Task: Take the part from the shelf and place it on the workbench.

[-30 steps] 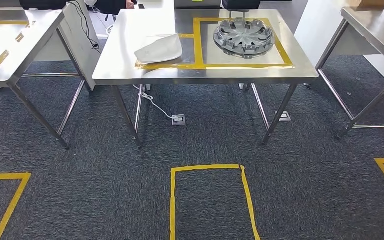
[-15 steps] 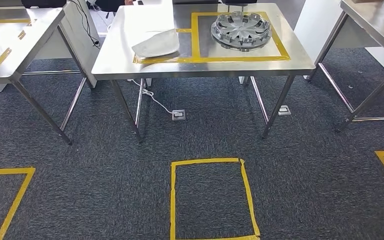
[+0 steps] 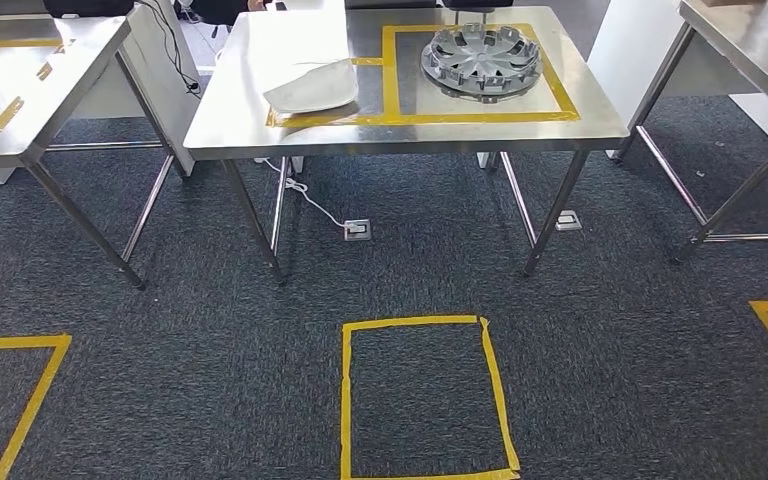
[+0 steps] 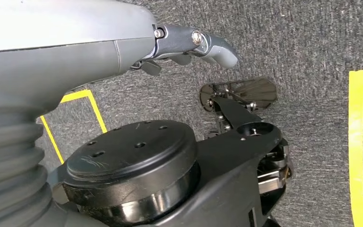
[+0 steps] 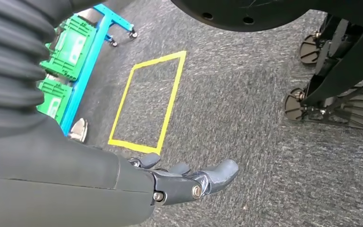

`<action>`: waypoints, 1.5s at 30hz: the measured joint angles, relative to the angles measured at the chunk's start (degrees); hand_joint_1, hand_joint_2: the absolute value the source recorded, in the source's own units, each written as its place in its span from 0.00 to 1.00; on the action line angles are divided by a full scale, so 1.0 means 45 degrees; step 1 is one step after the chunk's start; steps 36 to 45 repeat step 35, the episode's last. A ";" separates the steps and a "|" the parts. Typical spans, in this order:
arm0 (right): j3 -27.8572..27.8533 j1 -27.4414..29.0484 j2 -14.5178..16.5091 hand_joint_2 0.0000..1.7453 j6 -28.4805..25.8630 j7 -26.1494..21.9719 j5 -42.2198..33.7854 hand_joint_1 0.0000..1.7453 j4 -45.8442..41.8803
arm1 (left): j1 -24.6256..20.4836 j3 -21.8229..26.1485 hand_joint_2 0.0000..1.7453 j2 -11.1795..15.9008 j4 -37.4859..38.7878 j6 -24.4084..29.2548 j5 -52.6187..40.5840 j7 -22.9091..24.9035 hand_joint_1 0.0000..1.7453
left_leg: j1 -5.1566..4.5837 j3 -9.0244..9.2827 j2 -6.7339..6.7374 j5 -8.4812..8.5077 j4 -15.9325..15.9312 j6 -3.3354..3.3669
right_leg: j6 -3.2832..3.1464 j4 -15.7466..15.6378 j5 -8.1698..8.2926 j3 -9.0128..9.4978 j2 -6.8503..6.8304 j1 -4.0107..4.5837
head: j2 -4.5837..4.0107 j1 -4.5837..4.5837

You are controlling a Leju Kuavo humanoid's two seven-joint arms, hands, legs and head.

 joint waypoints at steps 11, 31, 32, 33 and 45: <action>0.3474 0.0644 -0.0005 0.75 -0.0583 -0.0385 -0.4194 0.00 -0.0559 | 0.0538 0.0215 0.75 0.0104 -0.0636 0.0108 -0.0298 0.0459 0.00 | -0.0005 -0.0030 -0.0001 -0.0007 0.0027 0.0013 | 0.0014 0.0000 0.0007 -0.0018 0.0000 -0.0033 | 0.0001 0.0000; 0.9767 0.1798 -0.0078 0.00 -0.1614 -0.1035 -1.1615 0.00 -0.1598 | 0.1544 0.0630 0.00 0.0355 -0.1868 0.0297 -0.0820 0.1262 0.00 | -0.0005 -0.0049 -0.0001 -0.0009 0.0028 0.0015 | 0.0015 0.0000 0.0007 -0.0036 0.0000 -0.0031 | 0.0001 0.0000; 1.0070 0.1854 -0.0082 0.00 -0.1662 -0.1058 -1.2003 0.00 -0.1647 | 0.1592 0.0653 0.00 0.0368 -0.1927 0.0309 -0.0837 0.1305 0.00 | -0.0005 -0.0050 -0.0001 -0.0009 0.0028 0.0015 | 0.0015 0.0000 0.0007 -0.0037 0.0000 -0.0031 | 0.0000 0.0000; 1.0361 0.1907 -0.0087 0.00 -0.1713 -0.1071 -1.2372 0.00 -0.1692 | 0.1636 0.0672 0.00 0.0380 -0.1984 0.0324 -0.0859 0.1345 0.00 | -0.0005 -0.0051 -0.0001 -0.0009 0.0028 0.0015 | 0.0015 0.0000 0.0007 -0.0038 0.0000 -0.0031 | -0.0001 0.0000; 1.0797 0.1980 -0.0099 0.00 -0.1782 -0.1101 -1.2928 0.00 -0.1745 | 0.1697 0.0680 0.00 0.0399 -0.2065 0.0342 -0.0900 0.1410 0.00 | -0.0005 -0.0053 -0.0001 -0.0009 0.0028 0.0016 | 0.0015 0.0000 0.0007 -0.0040 -0.0001 -0.0031 | -0.0002 0.0000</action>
